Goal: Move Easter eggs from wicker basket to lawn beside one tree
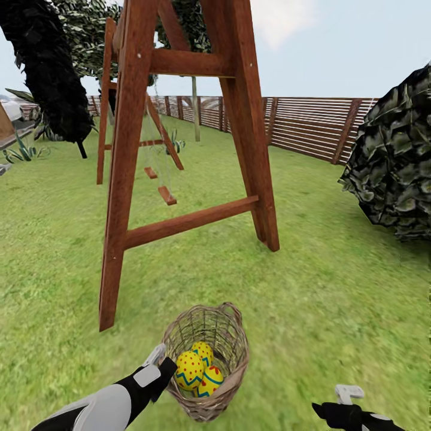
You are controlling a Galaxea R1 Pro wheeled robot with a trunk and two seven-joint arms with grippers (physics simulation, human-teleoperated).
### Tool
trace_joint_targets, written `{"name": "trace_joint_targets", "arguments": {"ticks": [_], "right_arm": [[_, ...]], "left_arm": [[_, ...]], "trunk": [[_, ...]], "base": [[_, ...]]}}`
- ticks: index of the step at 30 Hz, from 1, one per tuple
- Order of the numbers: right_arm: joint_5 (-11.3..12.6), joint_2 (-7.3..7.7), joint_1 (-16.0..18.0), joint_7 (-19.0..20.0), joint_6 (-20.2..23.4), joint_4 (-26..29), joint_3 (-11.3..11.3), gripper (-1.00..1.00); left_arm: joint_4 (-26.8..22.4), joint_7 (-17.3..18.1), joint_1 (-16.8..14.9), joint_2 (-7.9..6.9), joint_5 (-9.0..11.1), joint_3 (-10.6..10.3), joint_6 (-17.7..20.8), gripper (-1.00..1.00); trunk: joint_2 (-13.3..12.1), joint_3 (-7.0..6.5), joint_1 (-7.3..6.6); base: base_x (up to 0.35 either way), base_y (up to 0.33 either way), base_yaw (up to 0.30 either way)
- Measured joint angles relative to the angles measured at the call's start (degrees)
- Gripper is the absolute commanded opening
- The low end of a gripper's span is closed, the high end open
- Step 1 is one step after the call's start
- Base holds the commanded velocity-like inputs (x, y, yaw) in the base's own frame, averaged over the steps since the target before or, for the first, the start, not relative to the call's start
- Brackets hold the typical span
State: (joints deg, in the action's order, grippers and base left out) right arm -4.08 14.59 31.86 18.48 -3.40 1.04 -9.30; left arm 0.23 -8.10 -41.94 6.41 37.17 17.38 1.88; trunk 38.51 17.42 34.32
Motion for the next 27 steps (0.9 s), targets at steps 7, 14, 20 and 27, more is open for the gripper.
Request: {"name": "trace_joint_targets", "arguments": {"ticks": [7, 14, 20, 27], "right_arm": [[-0.01, -0.02, 0.0, 0.02, 0.0, 0.0, 0.0, 1.0], [0.03, 0.0, 0.0, 0.04, 0.0, 0.0, 0.0, 1.0], [0.03, 0.04, 0.0, 0.04, 0.0, 0.0, 0.0, 1.0], [0.04, 0.06, 0.0, 0.04, 0.0, 0.0, 0.0, 1.0]], "left_arm": [[0.04, 0.02, 0.0, 0.0, -0.04, 0.0, 0.01, -1.0], [0.04, 0.03, 0.0, 0.0, -0.03, 0.04, 0.01, -1.0], [0.04, 0.01, 0.0, 0.0, -0.04, 0.05, 0.01, -1.0], [0.04, 0.01, 0.0, -0.02, -0.11, 0.02, 0.01, -1.0]], "trunk": [[-2.81, -1.27, -1.55], [-5.63, -2.61, -3.09], [-8.04, -3.83, -4.41], [-10.85, -5.27, -5.95]], "base": [[0.303, -0.131, -0.099], [0.315, -0.12, -0.284], [0.324, -0.099, -0.288], [0.325, -0.099, -0.288]]}}
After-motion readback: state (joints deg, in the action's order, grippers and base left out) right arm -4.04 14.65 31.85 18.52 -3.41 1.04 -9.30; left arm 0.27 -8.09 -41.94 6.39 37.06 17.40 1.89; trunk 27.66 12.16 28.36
